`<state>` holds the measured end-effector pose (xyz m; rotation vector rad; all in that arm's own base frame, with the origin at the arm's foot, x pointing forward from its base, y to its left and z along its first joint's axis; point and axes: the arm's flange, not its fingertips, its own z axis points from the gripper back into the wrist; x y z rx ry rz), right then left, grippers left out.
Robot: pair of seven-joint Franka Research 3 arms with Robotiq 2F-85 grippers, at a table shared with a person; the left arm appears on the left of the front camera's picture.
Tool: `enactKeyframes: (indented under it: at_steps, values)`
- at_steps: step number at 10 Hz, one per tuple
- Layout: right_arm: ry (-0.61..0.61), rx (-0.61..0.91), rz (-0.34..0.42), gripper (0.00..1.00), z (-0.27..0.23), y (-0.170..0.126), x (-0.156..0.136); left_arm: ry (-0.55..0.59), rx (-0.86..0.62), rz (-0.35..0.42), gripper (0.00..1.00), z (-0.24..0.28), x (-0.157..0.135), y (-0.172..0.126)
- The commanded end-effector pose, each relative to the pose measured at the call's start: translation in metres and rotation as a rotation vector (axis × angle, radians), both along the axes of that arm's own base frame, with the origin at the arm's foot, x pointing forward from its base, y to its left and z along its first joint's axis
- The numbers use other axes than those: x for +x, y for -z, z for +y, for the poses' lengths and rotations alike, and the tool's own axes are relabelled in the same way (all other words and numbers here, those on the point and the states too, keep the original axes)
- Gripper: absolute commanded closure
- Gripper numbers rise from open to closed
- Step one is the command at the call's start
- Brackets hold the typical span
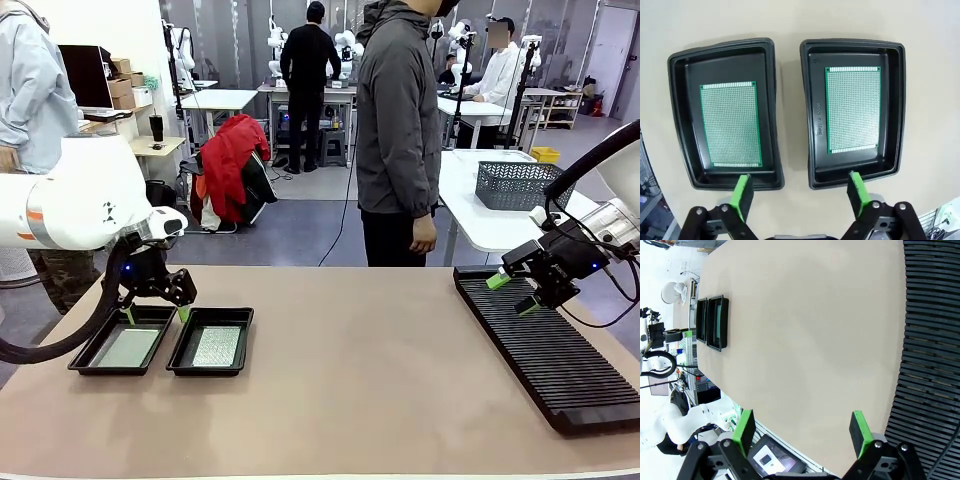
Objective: Inspect and transfer BCBs to ESD trays.
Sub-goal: Pick up the ESD tray and place it on the left side of the table.
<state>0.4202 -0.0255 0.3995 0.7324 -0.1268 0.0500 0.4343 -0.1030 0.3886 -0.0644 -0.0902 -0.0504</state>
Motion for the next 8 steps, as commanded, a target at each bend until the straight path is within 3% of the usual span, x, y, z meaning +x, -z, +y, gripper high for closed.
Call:
enactKeyframes:
  at_steps: [1,8]
  values:
    - [0.024,-0.009,0.006,0.0,0.0014,0.0001,0.0003,-0.004,0.037,0.004,0.0,-0.0006,0.0005,-0.0075]
    - [0.024,-0.009,0.006,0.0,0.0014,0.0001,0.0003,0.0,0.0,0.0,0.0,0.0,0.0,0.0]
